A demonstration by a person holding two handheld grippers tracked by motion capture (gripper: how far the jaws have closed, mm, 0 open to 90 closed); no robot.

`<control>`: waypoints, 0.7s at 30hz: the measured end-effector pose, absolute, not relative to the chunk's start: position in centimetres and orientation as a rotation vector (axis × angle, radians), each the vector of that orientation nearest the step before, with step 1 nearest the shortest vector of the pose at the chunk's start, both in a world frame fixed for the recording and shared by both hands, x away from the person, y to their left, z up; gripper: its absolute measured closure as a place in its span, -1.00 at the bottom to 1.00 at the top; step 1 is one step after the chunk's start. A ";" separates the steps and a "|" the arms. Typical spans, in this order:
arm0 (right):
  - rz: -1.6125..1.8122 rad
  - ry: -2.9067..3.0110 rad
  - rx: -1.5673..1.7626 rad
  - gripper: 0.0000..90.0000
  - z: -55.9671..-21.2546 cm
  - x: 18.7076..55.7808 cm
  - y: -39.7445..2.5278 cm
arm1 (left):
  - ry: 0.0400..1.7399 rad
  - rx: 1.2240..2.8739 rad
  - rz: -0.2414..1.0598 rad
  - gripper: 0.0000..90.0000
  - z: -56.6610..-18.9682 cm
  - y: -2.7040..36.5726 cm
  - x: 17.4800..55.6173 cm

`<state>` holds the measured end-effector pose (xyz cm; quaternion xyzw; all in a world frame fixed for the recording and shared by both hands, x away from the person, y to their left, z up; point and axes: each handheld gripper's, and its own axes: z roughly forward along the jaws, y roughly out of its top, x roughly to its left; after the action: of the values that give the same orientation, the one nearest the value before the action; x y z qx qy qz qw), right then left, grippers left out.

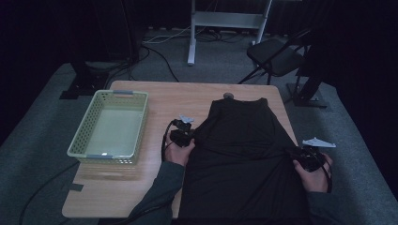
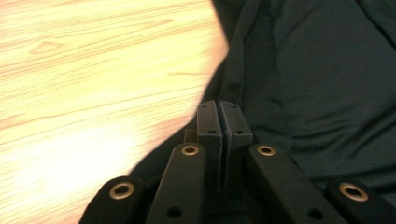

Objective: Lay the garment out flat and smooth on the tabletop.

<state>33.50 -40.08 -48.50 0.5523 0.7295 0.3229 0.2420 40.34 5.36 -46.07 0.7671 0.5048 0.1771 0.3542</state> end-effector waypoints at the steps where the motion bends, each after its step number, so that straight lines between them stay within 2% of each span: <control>1: 0.882 1.994 1.510 0.09 -48.5 33.5 -40.1 | 1.313 1.977 0.459 0.97 -46.1 5.6 40.4; 14: 0.878 1.990 1.510 0.09 -48.5 33.5 -40.0 | 1.366 1.956 0.479 0.97 -46.5 7.2 40.9; 21: 0.878 1.989 1.512 0.09 -48.5 33.5 -40.0 | 1.408 1.963 0.536 0.97 -46.2 8.4 42.3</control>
<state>33.46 -40.02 -48.50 0.5536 0.7284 0.3217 0.2441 42.31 8.38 -46.20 0.7496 0.5377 0.2047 0.3272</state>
